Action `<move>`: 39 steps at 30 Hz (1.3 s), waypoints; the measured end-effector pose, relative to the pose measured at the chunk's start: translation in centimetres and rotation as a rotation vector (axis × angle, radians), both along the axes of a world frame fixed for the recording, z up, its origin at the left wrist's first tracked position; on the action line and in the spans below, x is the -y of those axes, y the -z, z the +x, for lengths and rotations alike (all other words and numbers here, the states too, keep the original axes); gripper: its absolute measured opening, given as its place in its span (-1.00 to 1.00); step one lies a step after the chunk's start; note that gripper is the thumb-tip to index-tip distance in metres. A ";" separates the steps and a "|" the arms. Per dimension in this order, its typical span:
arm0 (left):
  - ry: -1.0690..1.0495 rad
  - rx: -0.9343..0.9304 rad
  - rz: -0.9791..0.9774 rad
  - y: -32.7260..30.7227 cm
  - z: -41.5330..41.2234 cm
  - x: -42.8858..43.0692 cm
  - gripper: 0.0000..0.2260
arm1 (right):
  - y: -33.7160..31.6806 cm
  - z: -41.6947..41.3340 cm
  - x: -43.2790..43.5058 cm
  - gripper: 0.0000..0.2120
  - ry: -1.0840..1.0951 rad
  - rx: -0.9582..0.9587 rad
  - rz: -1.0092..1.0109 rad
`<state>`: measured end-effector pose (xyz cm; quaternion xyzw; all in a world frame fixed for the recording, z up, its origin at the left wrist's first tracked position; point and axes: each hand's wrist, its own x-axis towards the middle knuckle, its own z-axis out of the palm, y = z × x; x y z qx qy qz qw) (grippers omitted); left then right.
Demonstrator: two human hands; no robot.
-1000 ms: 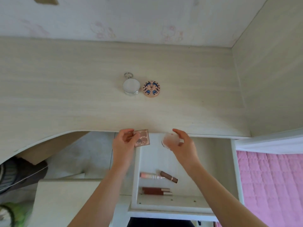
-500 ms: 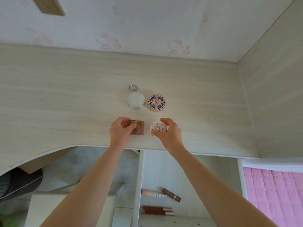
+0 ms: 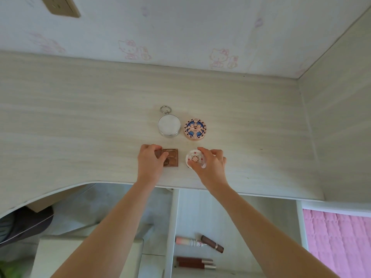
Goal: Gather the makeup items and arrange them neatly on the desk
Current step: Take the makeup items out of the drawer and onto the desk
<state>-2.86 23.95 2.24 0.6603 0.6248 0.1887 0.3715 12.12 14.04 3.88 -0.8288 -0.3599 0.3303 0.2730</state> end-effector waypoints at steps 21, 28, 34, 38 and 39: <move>0.382 -0.147 0.398 1.1 0.8 2.5 -0.71 | 0.0 -0.8 -1.2 -0.39 -0.067 0.102 0.137; 0.403 -0.161 0.458 1.1 0.5 2.2 -0.68 | 0.0 -0.4 -1.5 -0.43 -0.083 0.112 0.168; 0.425 -0.148 0.551 0.9 -0.7 4.8 -0.72 | -0.8 0.4 2.0 -0.42 -0.141 0.167 0.140; 0.442 -0.166 0.519 1.5 -1.9 8.9 -0.76 | -1.0 0.7 6.6 -0.50 -0.176 0.164 0.143; 0.452 -0.170 0.508 1.6 -2.1 10.1 -0.77 | -1.0 0.8 8.0 -0.52 -0.180 0.161 0.143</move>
